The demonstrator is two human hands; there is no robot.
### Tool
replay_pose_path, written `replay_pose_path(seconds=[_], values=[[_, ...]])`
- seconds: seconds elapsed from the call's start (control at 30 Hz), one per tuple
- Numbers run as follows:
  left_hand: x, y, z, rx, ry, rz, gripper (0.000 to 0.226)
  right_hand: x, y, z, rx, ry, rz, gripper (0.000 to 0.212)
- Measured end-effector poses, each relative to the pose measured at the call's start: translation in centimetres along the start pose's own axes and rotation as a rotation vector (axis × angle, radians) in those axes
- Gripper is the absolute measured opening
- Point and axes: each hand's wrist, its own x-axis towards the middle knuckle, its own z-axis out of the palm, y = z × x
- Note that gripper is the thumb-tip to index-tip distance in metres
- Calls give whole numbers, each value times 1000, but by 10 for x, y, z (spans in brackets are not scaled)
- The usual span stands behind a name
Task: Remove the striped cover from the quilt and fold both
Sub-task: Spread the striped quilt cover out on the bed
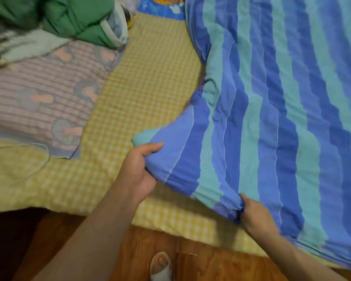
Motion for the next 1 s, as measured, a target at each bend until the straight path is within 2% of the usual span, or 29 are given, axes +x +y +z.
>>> replay_pose_path(seconds=[0.07,0.1,0.17,0.2,0.27,0.33,0.37,0.43,0.53,0.6,0.63,0.67,0.7,0.77,0.8,0.83,0.87,0.9,0.97,1.0], values=[[-35,8,-2,34,-104,193,61,-24,-6,6,32,96,-117,23],[-56,5,-13,137,-104,265,65,-34,-9,12,37,158,-200,27],[-95,-7,-48,358,35,277,83,-47,-9,27,63,253,-321,39],[-106,-19,-68,391,111,284,80,-48,-6,36,66,238,-343,43],[-111,-49,-104,312,277,319,63,-47,0,48,70,70,-305,47],[-98,-77,-138,165,583,254,52,-43,6,56,75,-104,-251,48],[-90,-87,-152,146,705,232,46,-41,6,60,35,-122,-264,45],[-79,-96,-172,251,851,227,40,-42,2,67,-87,-58,-290,34],[-70,-83,-184,500,969,312,40,-54,-6,67,-204,165,-336,16],[-69,-70,-185,781,1028,392,34,-61,-6,68,-192,322,-441,17],[-68,-68,-189,930,1046,388,31,-64,-6,67,-192,296,-500,16],[-67,-71,-194,1036,1058,332,30,-67,-5,67,-197,143,-544,12],[-67,-78,-203,1108,1074,215,30,-71,-2,67,-192,-138,-521,13],[-65,-101,-217,1151,1134,-80,38,-85,11,77,-149,-745,-280,24],[-64,-115,-220,1130,1182,-210,47,-94,22,84,-139,-889,-190,28],[-61,-131,-221,1117,1212,-285,54,-101,35,89,-111,-890,-153,30],[-59,-148,-215,1147,1177,-337,52,-109,50,93,-38,-795,-122,28],[-55,-166,-204,1209,1063,-390,41,-118,70,99,123,-648,-56,25],[-46,-209,-167,1265,745,-521,13,-132,117,97,602,-416,258,20],[-43,-232,-144,1233,580,-565,12,-138,143,92,777,-348,419,22]])
